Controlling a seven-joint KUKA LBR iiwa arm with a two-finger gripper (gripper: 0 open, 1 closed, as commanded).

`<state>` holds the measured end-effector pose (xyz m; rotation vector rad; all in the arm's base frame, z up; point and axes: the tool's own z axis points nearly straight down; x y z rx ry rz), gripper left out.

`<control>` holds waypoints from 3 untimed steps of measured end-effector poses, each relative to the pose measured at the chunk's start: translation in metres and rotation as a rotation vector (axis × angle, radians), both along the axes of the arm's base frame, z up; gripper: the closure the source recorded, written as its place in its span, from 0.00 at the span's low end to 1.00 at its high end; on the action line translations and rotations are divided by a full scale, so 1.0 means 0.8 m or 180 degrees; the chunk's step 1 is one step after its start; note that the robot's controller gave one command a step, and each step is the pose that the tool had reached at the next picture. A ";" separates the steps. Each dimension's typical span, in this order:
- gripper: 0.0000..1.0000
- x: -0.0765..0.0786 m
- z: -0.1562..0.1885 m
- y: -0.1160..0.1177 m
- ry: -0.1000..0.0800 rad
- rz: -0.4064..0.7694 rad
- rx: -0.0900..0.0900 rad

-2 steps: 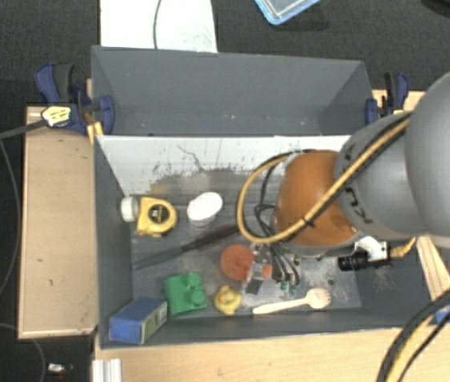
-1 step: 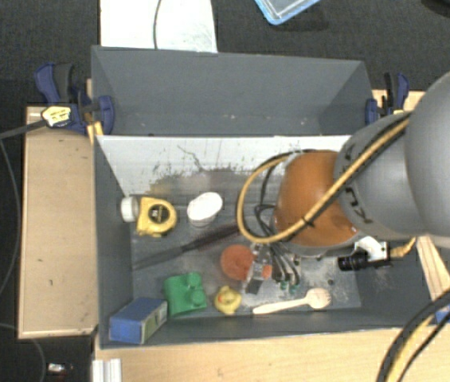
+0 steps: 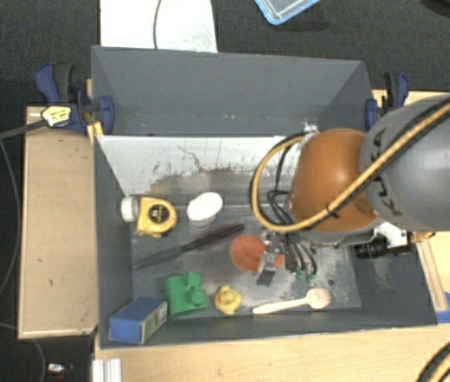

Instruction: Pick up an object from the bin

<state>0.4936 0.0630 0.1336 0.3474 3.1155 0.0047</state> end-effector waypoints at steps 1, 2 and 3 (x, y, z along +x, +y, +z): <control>1.00 0.020 0.094 -0.003 -0.0008 -0.0298 0.0005; 1.00 0.020 -0.014 0.052 -0.0018 0.0771 -0.0004; 1.00 0.015 0.053 0.040 0.0004 0.0891 -0.0010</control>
Offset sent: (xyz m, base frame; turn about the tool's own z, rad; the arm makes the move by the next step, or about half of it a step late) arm 0.0138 0.0689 -0.0636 -0.3899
